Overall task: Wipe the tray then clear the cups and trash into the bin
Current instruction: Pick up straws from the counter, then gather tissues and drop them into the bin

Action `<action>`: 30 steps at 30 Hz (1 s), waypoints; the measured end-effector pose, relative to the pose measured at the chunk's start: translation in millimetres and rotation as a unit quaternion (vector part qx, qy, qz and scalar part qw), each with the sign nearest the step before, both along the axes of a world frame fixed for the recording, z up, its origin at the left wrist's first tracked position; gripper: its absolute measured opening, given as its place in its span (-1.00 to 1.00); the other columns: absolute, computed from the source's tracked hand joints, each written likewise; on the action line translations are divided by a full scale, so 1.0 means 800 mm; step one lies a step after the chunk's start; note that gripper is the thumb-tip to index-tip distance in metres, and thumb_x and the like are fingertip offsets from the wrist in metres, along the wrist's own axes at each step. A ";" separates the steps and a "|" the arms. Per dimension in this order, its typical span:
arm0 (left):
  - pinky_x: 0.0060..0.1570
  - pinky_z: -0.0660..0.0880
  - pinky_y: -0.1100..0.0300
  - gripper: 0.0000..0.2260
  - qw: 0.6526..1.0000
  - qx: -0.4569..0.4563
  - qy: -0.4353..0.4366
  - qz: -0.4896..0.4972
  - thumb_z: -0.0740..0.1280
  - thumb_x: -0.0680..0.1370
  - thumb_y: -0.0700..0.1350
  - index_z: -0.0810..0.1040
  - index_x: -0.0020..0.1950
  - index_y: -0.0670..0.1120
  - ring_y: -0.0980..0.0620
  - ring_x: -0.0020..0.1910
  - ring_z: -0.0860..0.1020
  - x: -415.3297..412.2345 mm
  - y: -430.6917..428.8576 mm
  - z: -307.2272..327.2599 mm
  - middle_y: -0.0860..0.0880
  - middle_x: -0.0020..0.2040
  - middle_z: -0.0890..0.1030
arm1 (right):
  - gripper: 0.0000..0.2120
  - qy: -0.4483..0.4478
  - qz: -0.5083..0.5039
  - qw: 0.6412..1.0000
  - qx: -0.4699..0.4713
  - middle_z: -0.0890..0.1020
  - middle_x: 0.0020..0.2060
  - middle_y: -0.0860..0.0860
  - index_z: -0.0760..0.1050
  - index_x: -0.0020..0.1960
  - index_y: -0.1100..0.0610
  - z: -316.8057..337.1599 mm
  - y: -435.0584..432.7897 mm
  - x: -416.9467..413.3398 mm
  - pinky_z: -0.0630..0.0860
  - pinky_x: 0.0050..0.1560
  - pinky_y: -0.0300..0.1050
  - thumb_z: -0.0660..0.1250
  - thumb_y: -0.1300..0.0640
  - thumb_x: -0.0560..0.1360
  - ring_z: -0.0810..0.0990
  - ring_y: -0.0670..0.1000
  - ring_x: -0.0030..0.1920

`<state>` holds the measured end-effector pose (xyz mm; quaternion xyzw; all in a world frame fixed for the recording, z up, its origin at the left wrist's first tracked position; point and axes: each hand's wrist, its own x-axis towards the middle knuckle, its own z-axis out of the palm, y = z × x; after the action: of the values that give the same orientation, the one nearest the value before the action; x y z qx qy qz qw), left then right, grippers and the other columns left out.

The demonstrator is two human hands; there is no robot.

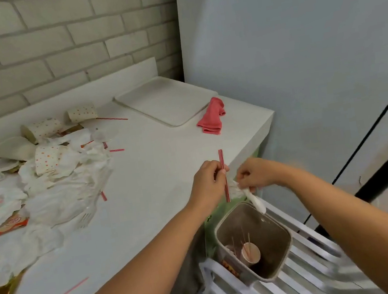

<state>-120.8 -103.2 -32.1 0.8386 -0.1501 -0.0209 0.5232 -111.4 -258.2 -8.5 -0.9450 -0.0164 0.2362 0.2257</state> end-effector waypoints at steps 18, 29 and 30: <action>0.30 0.33 0.17 -0.56 0.935 0.263 0.212 -0.104 0.23 0.58 -0.18 0.25 0.45 -0.20 -0.08 0.35 0.39 -0.020 -0.053 -0.124 -0.14 0.37 0.41 | -0.68 0.167 -0.076 0.982 -0.041 0.56 -0.30 0.08 0.44 0.25 0.24 -0.129 -0.056 -0.025 0.53 -0.31 -0.22 0.16 0.08 0.60 0.53 -0.03 -0.38; -0.34 0.34 0.41 -0.82 0.992 0.100 0.037 0.066 0.19 0.56 -0.26 0.54 0.09 -0.19 0.17 -0.33 0.42 0.003 -0.027 -0.054 -0.03 -0.17 0.52 | -0.74 0.069 0.062 0.993 -0.073 0.48 -0.45 0.03 0.56 0.11 0.28 -0.021 0.020 0.020 0.33 -0.39 -0.27 0.17 0.20 0.56 0.39 -0.06 -0.47; -0.37 0.33 0.48 -0.83 0.992 0.085 0.028 0.084 0.20 0.56 -0.27 0.54 0.07 -0.18 0.20 -0.33 0.41 0.005 -0.021 -0.045 -0.01 -0.17 0.52 | -0.75 0.053 0.063 0.994 -0.066 0.49 -0.45 0.02 0.57 0.08 0.27 -0.012 0.027 0.022 0.35 -0.38 -0.27 0.17 0.20 0.55 0.40 -0.06 -0.45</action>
<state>-116.8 -120.2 -68.5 0.8888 -0.0620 -0.0133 0.4539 -93.5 -236.2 -18.4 -0.9410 -0.0484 0.3001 0.1483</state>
